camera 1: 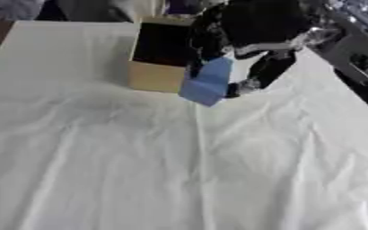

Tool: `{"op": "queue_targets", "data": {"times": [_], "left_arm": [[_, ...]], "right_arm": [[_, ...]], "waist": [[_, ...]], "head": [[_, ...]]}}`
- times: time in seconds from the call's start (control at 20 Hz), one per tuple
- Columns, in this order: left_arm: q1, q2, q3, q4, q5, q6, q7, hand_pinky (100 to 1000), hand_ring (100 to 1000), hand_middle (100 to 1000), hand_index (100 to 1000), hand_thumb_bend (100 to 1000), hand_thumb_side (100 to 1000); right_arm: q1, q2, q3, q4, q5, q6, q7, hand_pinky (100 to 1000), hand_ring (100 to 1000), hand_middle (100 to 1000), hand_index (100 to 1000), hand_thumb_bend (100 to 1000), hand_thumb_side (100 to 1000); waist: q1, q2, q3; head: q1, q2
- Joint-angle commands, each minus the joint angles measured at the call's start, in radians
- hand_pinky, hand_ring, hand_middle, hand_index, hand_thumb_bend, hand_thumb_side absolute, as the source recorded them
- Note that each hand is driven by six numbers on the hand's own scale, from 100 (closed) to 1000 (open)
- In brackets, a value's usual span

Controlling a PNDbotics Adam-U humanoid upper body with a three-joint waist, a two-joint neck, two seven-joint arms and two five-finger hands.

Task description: Pick up objects on the table and place them in the box.

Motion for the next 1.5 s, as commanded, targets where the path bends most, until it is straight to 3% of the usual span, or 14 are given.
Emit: {"op": "queue_targets", "data": {"times": [0.05, 0.25, 0.45, 0.75, 0.8, 1.15, 1.35, 1.5], "left_arm": [[-0.009, 0.021, 0.007, -0.017, 0.001, -0.001, -0.002, 728, 578, 546, 811, 380, 173], [-0.012, 0.017, 0.005, -0.017, 0.006, -0.002, -0.005, 728, 577, 546, 810, 378, 174], [-0.015, 0.013, 0.001, -0.017, 0.011, -0.003, -0.011, 728, 577, 546, 810, 377, 175], [-0.019, 0.007, -0.002, -0.017, 0.019, -0.005, -0.018, 728, 576, 544, 809, 375, 177], [-0.020, 0.006, -0.002, -0.017, 0.020, -0.005, -0.019, 728, 575, 544, 809, 367, 173], [-0.022, 0.003, -0.002, -0.017, 0.025, -0.006, -0.022, 729, 574, 542, 808, 372, 179], [-0.020, 0.002, -0.002, -0.017, 0.028, -0.006, -0.024, 729, 574, 541, 806, 372, 179], [-0.020, 0.001, -0.002, -0.017, 0.029, -0.006, -0.025, 729, 574, 541, 806, 372, 180]], "right_arm": [[-0.042, 0.037, -0.067, 0.097, 0.087, -0.072, 0.003, 796, 761, 475, 458, 395, 100], [-0.087, 0.123, -0.127, 0.245, 0.194, -0.045, -0.087, 786, 764, 481, 468, 413, 170], [-0.132, 0.216, -0.199, 0.401, 0.322, -0.017, -0.165, 787, 764, 485, 474, 413, 166], [-0.175, 0.326, -0.293, 0.609, 0.585, 0.040, -0.267, 787, 770, 491, 480, 416, 182], [-0.177, 0.338, -0.309, 0.636, 0.627, 0.051, -0.288, 787, 771, 491, 480, 414, 150], [-0.186, 0.392, -0.376, 0.759, 0.850, 0.086, -0.418, 790, 785, 538, 511, 417, 198], [-0.193, 0.409, -0.395, 0.791, 0.952, 0.124, -0.449, 791, 794, 531, 522, 419, 217], [-0.195, 0.419, -0.415, 0.814, 1.011, 0.169, -0.452, 799, 813, 594, 590, 420, 229]], "waist": [[0.002, -0.022, 0.004], [0.003, -0.019, 0.012], [0.005, -0.016, 0.022], [0.005, -0.007, 0.041], [0.005, -0.005, 0.043], [0.005, 0.004, 0.053], [0.005, 0.006, 0.057], [0.006, 0.007, 0.059]], "head": [[-0.011, -0.011], [-0.023, -0.015], [-0.039, -0.018], [-0.061, -0.026], [-0.065, -0.028], [-0.076, -0.035], [-0.082, -0.035], [-0.087, -0.035]]}}
